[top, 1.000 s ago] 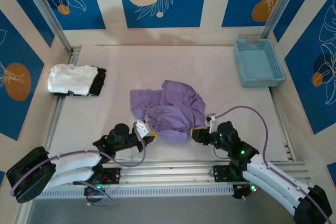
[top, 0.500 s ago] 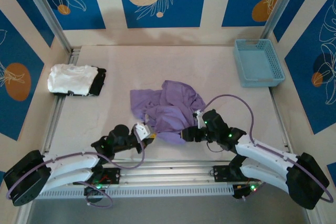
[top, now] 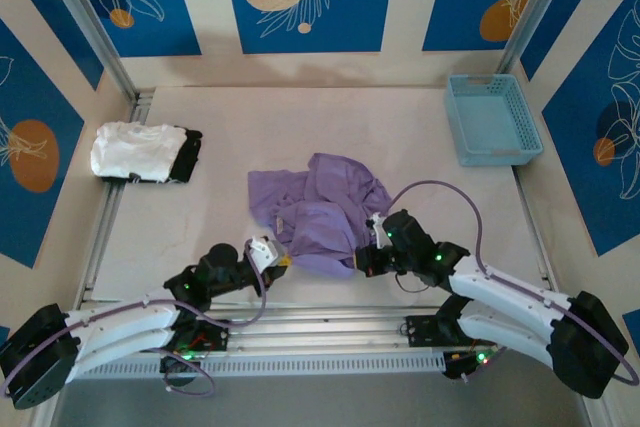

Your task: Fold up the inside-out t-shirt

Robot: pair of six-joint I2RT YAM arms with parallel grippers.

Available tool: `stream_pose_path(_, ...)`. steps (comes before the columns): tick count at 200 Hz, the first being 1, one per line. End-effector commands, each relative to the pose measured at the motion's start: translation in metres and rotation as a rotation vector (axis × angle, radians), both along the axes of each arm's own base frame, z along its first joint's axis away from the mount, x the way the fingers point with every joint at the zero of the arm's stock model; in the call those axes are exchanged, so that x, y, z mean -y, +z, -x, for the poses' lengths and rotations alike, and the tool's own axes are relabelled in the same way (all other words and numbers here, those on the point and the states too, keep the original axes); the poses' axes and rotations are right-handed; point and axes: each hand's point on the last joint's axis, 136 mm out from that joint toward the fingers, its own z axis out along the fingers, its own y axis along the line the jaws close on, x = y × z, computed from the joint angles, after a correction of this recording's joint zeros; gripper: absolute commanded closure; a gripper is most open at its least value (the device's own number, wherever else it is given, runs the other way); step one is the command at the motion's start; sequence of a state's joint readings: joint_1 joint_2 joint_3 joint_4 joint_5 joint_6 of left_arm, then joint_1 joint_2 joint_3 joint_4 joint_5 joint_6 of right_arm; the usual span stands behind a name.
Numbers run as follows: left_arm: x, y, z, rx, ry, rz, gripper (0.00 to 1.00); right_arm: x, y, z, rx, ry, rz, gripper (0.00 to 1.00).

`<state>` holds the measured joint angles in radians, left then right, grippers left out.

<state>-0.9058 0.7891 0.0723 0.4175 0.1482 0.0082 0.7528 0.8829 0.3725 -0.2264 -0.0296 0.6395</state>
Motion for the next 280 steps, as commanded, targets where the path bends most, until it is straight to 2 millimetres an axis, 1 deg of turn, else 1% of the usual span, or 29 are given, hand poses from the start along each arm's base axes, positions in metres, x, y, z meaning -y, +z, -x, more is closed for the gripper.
stream_pose_path(1, 0.001, -0.006, 0.008, -0.009, -0.032, -0.005, 1.0, 0.003, 0.015, -0.001, 0.068, -0.008, -0.032, 1.0)
stream_pose_path(25, 0.006, -0.008, 0.01, 0.013, -0.07, -0.015, 1.0, 0.007, 0.031, -0.004, 0.143, -0.03, -0.07, 1.0)
stream_pose_path(33, 0.008, -0.009, 0.013, 0.018, -0.097, -0.018, 1.0, 0.011, 0.032, -0.005, 0.155, -0.047, -0.072, 1.0)
stream_pose_path(52, 0.017, -0.005, 0.017, 0.051, -0.158, 0.002, 1.0, 0.02, 0.036, -0.006, 0.191, -0.09, -0.084, 1.0)
stream_pose_path(73, 0.021, 0.001, 0.016, 0.113, -0.179, 0.013, 1.0, 0.034, 0.04, -0.01, 0.222, -0.166, -0.072, 1.0)
stream_pose_path(93, 0.022, 0.015, 0.011, 0.185, -0.17, 0.037, 1.0, 0.045, 0.041, -0.011, 0.217, -0.213, -0.051, 1.0)
stream_pose_path(126, 0.02, 0.04, 0.01, 0.281, -0.166, 0.086, 1.0, 0.045, 0.047, -0.013, 0.219, -0.214, -0.052, 1.0)
stream_pose_path(145, 0.02, 0.058, 0.015, 0.336, -0.178, 0.152, 1.0, 0.043, 0.053, -0.015, 0.234, -0.21, -0.061, 1.0)
stream_pose_path(163, 0.021, 0.078, 0.024, 0.394, -0.218, 0.222, 1.0, 0.039, 0.061, -0.018, 0.245, -0.205, -0.073, 1.0)
stream_pose_path(177, 0.023, 0.084, 0.032, 0.415, -0.266, 0.241, 1.0, 0.037, 0.067, -0.022, 0.244, -0.209, -0.072, 1.0)
stream_pose_path(189, 0.027, 0.081, 0.039, 0.413, -0.31, 0.233, 1.0, 0.036, 0.071, -0.024, 0.237, -0.214, -0.066, 1.0)
stream_pose_path(228, 0.041, 0.054, 0.06, 0.388, -0.453, 0.118, 1.0, 0.03, 0.084, -0.035, 0.243, -0.22, -0.061, 1.0)
stream_pose_path(250, 0.045, 0.048, 0.062, 0.412, -0.471, 0.071, 1.0, 0.029, 0.086, -0.038, 0.252, -0.211, -0.055, 1.0)
stream_pose_path(280, 0.045, 0.046, 0.058, 0.442, -0.455, 0.042, 1.0, 0.028, 0.085, -0.035, 0.284, -0.173, -0.065, 1.0)
